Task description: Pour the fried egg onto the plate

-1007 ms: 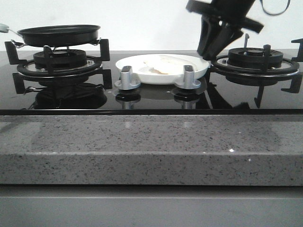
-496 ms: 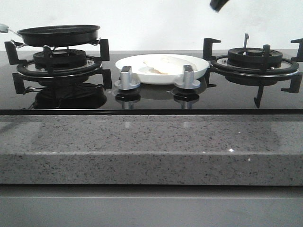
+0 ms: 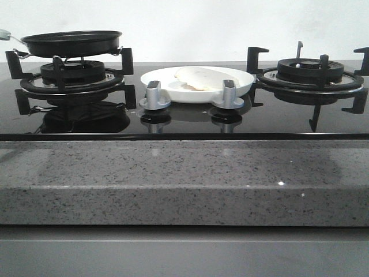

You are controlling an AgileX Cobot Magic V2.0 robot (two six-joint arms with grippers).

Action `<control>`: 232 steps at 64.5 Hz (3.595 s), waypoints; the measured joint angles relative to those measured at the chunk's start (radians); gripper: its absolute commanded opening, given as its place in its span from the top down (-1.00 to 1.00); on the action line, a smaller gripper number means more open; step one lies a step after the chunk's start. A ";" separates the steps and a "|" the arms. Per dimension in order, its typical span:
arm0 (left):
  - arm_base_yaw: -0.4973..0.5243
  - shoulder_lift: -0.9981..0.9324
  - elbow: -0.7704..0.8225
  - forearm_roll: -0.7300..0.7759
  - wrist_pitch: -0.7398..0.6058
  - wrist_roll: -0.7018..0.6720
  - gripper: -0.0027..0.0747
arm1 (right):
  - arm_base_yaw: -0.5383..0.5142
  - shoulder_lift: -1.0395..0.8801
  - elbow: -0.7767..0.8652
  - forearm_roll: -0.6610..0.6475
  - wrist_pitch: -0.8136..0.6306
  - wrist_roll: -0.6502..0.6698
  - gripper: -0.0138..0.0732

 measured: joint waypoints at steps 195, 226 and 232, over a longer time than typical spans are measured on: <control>0.352 -0.230 0.231 -0.150 -0.030 0.145 0.98 | 0.000 -1.277 1.505 -0.024 -0.746 0.000 0.81; 0.354 -0.230 0.437 -0.162 -0.237 0.145 0.98 | 0.000 -1.277 1.505 -0.024 -0.746 0.000 0.81; 0.354 -0.230 0.437 -0.162 -0.232 0.145 0.98 | 0.000 -1.277 1.505 -0.024 -0.746 0.000 0.81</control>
